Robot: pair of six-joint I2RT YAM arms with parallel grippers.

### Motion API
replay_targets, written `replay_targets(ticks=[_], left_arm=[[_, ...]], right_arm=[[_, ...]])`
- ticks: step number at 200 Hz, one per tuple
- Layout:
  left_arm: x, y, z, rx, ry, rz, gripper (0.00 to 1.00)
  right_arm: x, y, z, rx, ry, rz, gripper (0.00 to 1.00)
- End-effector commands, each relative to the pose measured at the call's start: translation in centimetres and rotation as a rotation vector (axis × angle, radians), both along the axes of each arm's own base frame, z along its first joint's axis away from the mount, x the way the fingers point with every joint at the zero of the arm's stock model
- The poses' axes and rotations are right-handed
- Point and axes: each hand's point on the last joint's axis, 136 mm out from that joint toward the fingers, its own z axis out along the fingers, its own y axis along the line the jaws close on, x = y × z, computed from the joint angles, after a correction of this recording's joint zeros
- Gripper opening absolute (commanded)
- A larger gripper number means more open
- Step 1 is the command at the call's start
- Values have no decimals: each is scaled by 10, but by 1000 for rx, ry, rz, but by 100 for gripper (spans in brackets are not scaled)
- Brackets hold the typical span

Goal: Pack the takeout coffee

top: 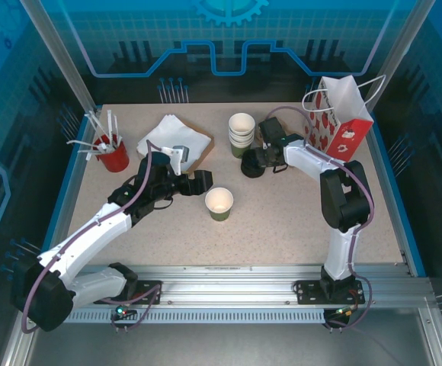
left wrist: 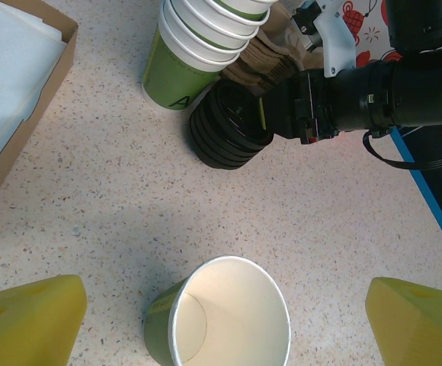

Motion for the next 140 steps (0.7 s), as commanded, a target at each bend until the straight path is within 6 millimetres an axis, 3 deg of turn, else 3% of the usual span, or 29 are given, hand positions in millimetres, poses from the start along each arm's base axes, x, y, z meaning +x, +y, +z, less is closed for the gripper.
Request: replay_targets(ticks=[1, 44, 140], left_arm=[[0, -3, 1, 7, -23, -13, 96], [0, -2, 0, 8, -22, -12, 96], [2, -4, 2, -5, -26, -10, 96]], right_arm=[[4, -5, 0, -11, 13, -1, 18], [4, -4, 6, -2, 4, 0, 15], [-4, -2, 49, 66, -65, 1, 15]])
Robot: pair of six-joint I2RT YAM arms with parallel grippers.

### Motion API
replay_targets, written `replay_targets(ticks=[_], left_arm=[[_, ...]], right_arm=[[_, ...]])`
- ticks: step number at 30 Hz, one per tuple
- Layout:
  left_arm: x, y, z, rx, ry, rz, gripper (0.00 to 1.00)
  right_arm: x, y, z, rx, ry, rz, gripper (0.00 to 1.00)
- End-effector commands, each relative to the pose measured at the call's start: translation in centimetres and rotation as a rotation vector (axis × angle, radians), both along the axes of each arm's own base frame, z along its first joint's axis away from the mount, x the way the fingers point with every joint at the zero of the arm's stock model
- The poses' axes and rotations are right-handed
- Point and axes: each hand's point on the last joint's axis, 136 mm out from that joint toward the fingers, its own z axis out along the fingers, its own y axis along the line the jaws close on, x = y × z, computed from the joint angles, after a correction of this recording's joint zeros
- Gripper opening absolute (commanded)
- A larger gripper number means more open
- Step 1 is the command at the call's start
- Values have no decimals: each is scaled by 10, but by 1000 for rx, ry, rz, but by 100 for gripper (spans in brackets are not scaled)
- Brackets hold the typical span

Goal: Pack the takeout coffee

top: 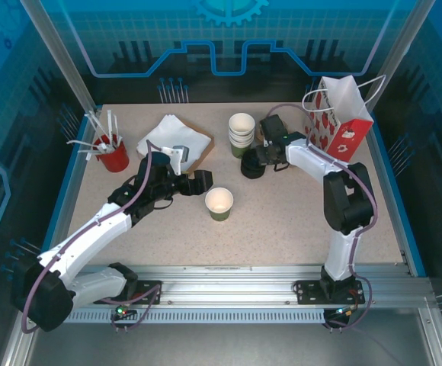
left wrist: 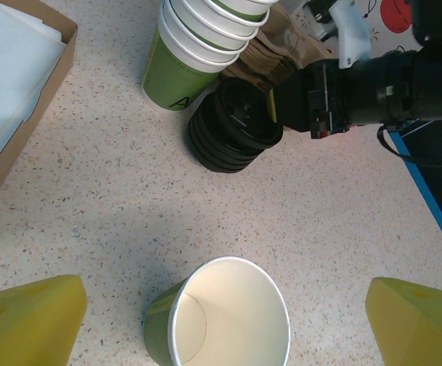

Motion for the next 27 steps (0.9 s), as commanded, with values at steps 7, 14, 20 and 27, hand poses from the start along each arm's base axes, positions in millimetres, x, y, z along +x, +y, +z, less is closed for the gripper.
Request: replay_targets(ticks=[7, 14, 20, 27], left_arm=[[4, -5, 6, -28, -28, -2, 96], [4, -8, 33, -184, -61, 40, 96], [4, -21, 96, -491, -140, 23, 96], [8, -43, 157, -745, -168, -87, 96]], right_arm=[[-14, 1, 39, 116, -43, 2, 14], [-46, 27, 89, 421, -111, 43, 14], [-76, 64, 163, 844, -209, 61, 14], [-100, 86, 221, 1143, -287, 69, 14]])
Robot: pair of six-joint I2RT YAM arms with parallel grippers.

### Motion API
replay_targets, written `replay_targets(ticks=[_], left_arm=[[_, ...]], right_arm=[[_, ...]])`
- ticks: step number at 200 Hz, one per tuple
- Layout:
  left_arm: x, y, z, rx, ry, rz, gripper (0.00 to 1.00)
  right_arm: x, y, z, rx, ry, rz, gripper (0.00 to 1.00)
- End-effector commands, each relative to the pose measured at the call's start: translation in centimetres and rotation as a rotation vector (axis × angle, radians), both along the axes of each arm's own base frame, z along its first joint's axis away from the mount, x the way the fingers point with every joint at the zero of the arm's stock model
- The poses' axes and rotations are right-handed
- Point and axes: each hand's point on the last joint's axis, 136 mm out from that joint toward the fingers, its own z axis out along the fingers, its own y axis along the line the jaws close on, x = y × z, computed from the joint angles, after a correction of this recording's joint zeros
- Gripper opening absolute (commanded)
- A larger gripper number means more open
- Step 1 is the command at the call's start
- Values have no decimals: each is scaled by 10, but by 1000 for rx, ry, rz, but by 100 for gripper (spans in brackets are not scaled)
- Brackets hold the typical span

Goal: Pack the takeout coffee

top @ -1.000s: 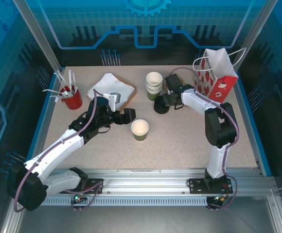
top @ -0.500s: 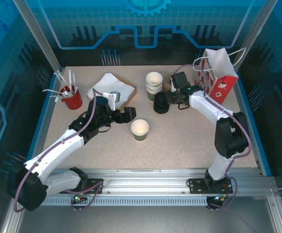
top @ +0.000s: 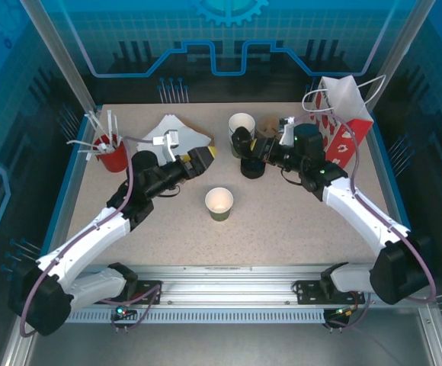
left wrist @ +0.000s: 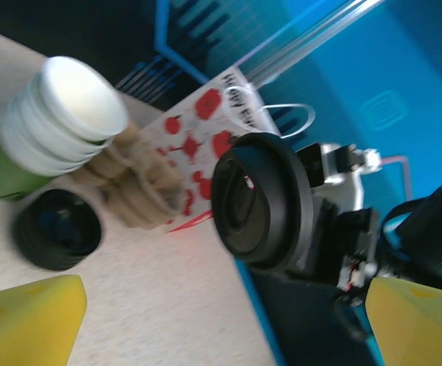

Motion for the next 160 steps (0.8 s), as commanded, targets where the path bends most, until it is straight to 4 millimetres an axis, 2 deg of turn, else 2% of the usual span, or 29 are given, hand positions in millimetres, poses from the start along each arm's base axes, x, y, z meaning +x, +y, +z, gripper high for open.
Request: replay_targets(ticks=[1, 36, 65, 160], left_arm=[[-3, -18, 60, -205, -77, -107, 96], [6, -32, 77, -322, -73, -181, 96], [12, -35, 78, -363, -58, -185, 96], [16, -37, 87, -424, -64, -201, 97]], right_arm=[[-11, 20, 44, 243, -39, 40, 14], [-16, 32, 63, 350, -64, 73, 14], [-18, 38, 70, 411, -69, 96, 14], [-18, 50, 73, 440, -61, 128, 14]])
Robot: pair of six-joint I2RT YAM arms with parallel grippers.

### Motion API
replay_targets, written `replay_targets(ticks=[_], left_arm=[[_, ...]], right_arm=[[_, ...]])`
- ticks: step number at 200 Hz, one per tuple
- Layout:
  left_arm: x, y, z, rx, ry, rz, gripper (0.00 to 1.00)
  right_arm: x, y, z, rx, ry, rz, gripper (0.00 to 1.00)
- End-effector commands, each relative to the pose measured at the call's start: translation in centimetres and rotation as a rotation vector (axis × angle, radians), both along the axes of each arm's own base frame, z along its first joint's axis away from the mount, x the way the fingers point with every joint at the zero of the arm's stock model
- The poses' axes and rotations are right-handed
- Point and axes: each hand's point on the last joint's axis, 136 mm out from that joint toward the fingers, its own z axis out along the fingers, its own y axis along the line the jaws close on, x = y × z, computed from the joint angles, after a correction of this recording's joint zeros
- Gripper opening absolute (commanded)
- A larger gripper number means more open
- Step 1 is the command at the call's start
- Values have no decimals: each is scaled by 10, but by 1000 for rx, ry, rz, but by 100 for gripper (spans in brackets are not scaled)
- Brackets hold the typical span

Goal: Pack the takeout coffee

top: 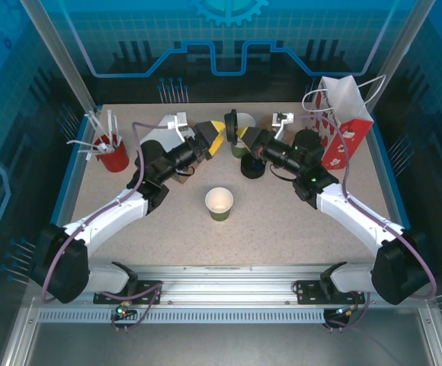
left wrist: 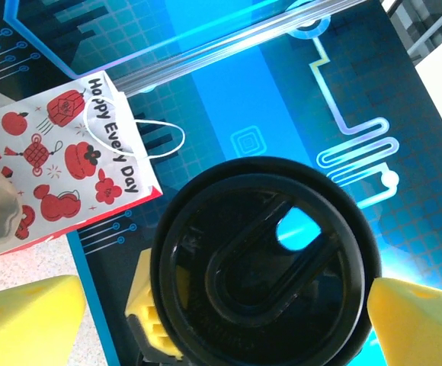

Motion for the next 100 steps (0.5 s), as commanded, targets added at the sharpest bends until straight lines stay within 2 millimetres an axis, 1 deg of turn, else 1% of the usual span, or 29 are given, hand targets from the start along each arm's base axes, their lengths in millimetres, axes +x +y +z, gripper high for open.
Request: replay_targets(ticks=[1, 38, 60, 100], left_arm=[[-8, -2, 33, -61, -83, -31, 97], [-7, -3, 36, -64, -87, -35, 97], [-6, -4, 35, -61, -82, -38, 93], [-6, -3, 35, -71, -79, -39, 84]], right_arm=[[-5, 10, 8, 27, -23, 38, 14], [-6, 17, 9, 38, -24, 64, 14], [-6, 18, 11, 44, -26, 66, 14], [-6, 21, 14, 62, -26, 73, 13]])
